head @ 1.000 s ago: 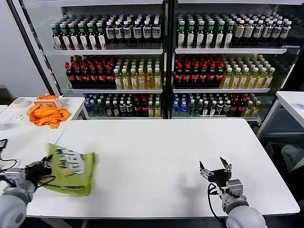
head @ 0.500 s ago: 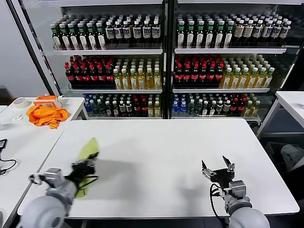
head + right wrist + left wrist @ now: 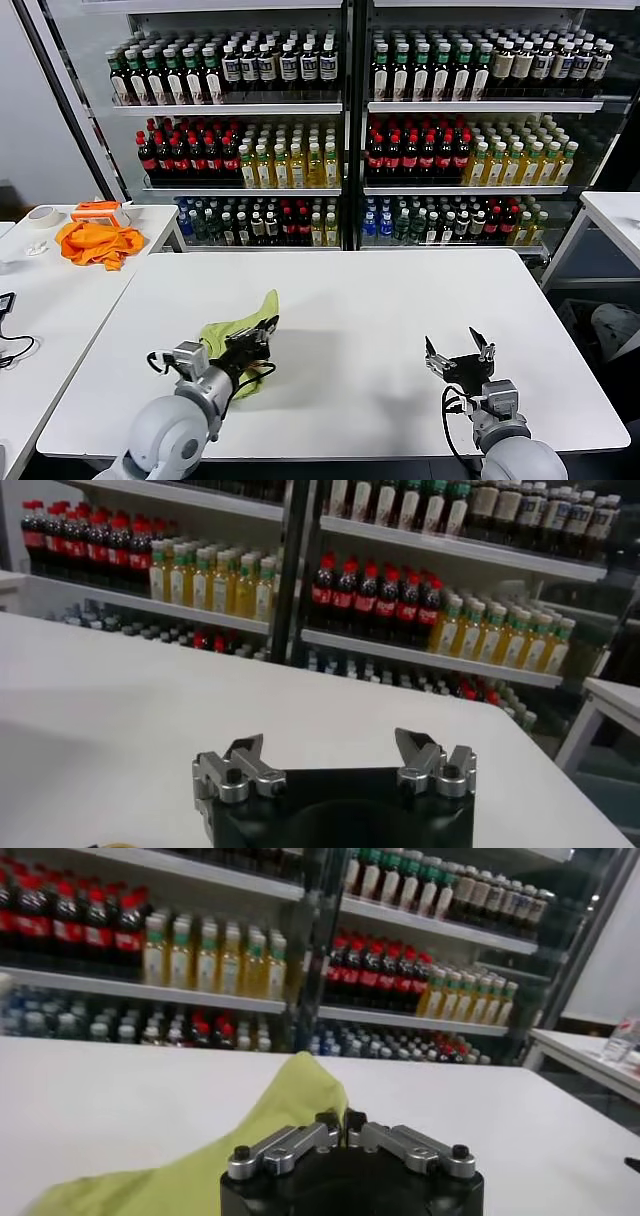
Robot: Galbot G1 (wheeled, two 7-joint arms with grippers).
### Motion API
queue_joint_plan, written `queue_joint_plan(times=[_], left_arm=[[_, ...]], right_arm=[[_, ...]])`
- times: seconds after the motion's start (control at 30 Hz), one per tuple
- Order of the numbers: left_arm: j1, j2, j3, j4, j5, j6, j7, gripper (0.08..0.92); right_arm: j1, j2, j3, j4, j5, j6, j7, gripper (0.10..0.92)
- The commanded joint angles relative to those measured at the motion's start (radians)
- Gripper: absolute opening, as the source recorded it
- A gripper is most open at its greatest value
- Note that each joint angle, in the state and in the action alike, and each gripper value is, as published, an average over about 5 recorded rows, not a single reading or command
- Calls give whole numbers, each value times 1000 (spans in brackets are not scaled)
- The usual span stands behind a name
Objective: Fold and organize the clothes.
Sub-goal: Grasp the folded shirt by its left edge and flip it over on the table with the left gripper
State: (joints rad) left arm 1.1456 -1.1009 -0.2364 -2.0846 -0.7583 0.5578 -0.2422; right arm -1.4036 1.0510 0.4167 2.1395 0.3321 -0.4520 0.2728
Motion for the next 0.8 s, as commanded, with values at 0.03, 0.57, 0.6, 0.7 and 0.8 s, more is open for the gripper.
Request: queue_joint_plan(times=[0.03,0.57,0.6,0.7,0.8], left_arm=[[-120,-77,101,94,-31,14,-70,100],[-122,-113,191,130,-6,-43,-82,100],[-129,-114,191,138,-10,-52,-79,100],[-150,-118,187,164,-25,-78,-62,100],[-155,-112,180,173,-42,-101,-32,100]], right_arm=[[-2,3,7,4,-4,-1,0,823],[5,1,9,3,-3,2,-5,823],[5,0,10,3,-3,2,-5,823],[7,-1,12,6,-1,2,-5,823],[9,-1,12,6,-1,2,-5,823]])
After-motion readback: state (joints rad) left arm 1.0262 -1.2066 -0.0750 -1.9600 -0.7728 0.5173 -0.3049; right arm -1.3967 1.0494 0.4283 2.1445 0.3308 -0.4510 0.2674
